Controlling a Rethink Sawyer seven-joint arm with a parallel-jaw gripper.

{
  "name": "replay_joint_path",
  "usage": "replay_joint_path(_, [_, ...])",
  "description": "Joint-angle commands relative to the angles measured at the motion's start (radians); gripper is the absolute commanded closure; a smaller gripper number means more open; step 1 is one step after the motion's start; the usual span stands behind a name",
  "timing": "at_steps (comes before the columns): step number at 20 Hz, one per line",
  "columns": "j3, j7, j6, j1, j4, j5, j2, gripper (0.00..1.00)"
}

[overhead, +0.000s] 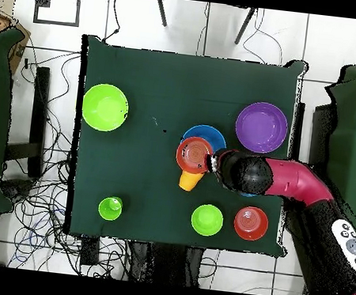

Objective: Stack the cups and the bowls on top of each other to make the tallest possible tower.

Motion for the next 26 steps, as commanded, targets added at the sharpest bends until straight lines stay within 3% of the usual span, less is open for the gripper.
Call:
replay_joint_path(1, [-0.035, -0.049, 0.025, 0.050, -0.050, -0.078, 0.032, 0.00])
replay_joint_path(5, [-0.028, -0.061, 0.034, 0.031, -0.029, -0.071, 0.002, 0.00])
replay_joint_path(10, [0.022, -0.115, 0.123, -0.015, -0.001, 0.000, -0.085, 0.00])
replay_joint_path(15, [-0.004, -0.080, 0.151, 0.018, -0.038, -0.011, -0.099, 0.00])
replay_joint_path(17, [-0.020, -0.037, 0.177, 0.035, -0.058, 0.010, -0.087, 0.00])
replay_joint_path(19, [-0.016, 0.006, 0.227, 0.033, -0.062, 0.081, -0.069, 0.00])
replay_joint_path(26, [-0.032, 0.026, 0.230, 0.052, -0.084, 0.101, -0.101, 0.00])
